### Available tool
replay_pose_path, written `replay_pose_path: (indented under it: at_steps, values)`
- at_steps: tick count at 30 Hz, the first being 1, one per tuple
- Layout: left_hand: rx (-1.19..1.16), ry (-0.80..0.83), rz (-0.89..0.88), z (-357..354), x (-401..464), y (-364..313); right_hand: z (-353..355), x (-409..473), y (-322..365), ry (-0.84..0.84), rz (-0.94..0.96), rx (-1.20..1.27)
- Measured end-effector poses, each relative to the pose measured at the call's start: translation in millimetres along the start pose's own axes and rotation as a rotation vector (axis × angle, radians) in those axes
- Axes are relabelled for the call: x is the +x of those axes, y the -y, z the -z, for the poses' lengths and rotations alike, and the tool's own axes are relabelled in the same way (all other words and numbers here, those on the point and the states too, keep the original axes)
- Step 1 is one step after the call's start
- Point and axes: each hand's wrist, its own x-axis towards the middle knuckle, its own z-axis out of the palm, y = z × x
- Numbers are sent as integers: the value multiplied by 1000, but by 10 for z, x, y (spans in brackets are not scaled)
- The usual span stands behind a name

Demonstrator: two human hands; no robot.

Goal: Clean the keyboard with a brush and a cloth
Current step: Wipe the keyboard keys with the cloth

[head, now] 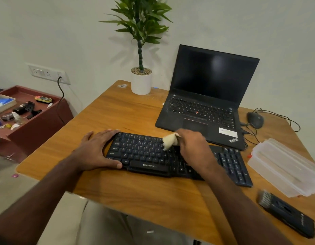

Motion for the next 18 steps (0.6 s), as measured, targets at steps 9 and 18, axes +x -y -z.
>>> replay_pose_path:
  at_steps: [9, 18]
  values:
    - [-19, 9, -9, 29, -3, 2, -433, -228, 298, 127, 281, -107]
    - [-23, 77, -14, 134, 87, 24, 118, -389, -408, 112, 73, -210]
